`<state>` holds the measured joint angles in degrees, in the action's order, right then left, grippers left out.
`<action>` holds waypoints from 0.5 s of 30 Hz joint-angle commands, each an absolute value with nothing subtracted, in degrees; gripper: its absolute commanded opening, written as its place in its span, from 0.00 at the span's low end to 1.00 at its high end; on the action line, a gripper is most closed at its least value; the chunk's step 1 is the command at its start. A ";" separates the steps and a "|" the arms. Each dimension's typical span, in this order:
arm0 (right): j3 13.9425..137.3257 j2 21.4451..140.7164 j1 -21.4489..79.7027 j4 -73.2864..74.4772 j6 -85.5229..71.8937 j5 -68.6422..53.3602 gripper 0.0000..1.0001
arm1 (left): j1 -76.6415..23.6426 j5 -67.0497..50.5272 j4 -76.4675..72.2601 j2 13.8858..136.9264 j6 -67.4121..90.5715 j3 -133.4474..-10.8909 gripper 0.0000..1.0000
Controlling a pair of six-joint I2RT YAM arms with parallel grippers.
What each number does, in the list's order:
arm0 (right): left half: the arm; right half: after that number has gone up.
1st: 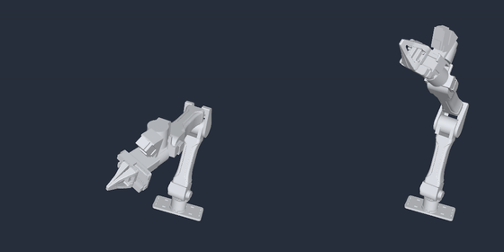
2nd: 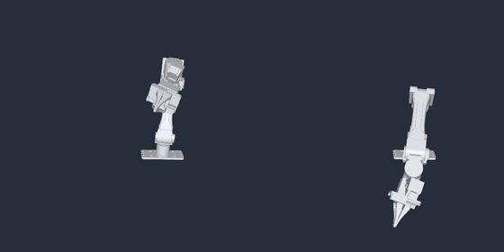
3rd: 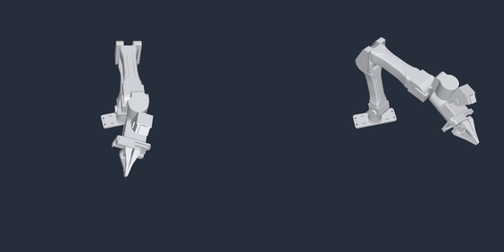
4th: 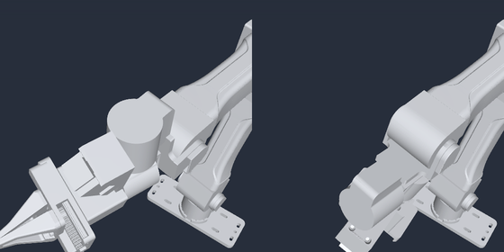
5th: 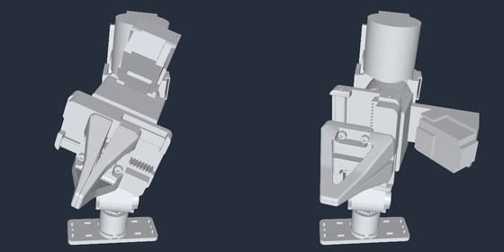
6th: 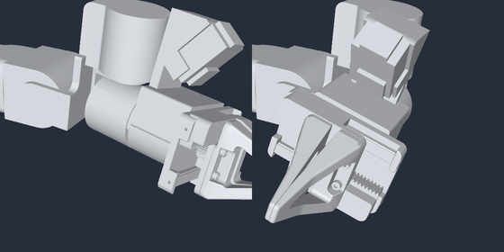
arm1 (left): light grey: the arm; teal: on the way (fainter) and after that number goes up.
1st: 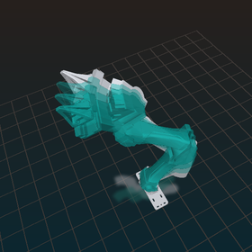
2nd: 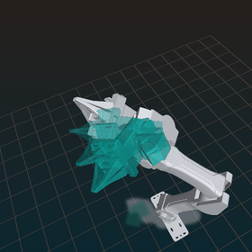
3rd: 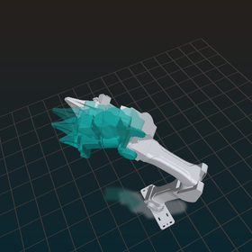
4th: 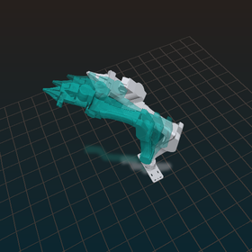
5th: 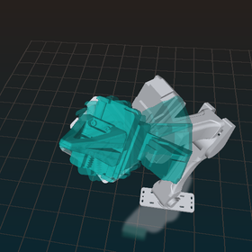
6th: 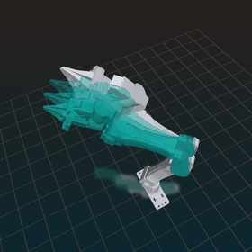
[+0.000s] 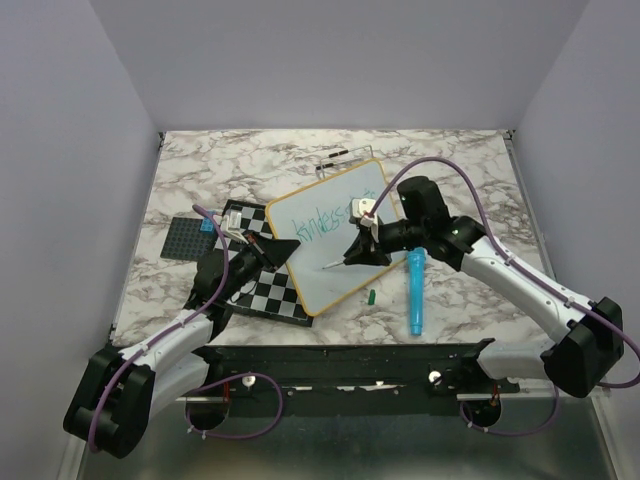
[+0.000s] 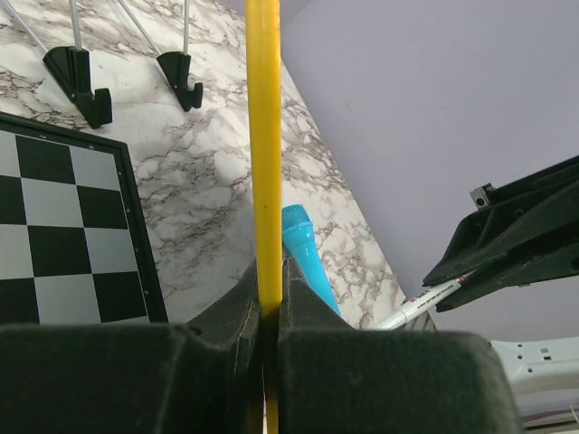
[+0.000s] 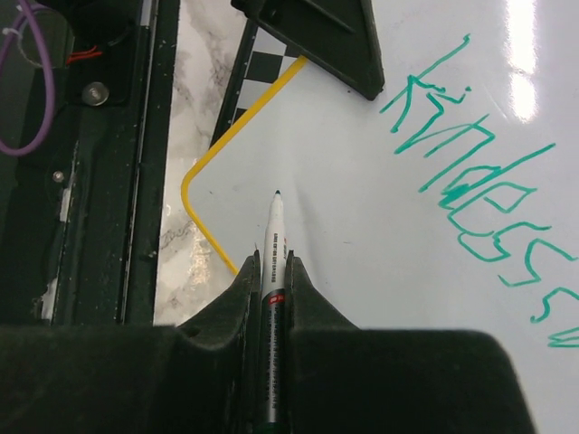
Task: Write a sentence on the whiteboard
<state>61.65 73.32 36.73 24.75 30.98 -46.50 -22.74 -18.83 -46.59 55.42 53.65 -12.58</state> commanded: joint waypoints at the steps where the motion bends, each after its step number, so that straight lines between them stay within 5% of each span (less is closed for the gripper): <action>1: 62.31 73.47 37.88 23.29 31.20 -40.70 0.01 | -23.03 -16.44 -54.49 54.14 55.55 -14.06 0.00; 15: 62.75 77.87 45.35 16.26 28.57 -31.39 0.01 | -23.20 -15.29 -54.58 54.05 56.87 -13.45 0.00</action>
<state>61.65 76.60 44.03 19.33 29.50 -35.64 -22.92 -17.06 -46.48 55.42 54.59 -12.58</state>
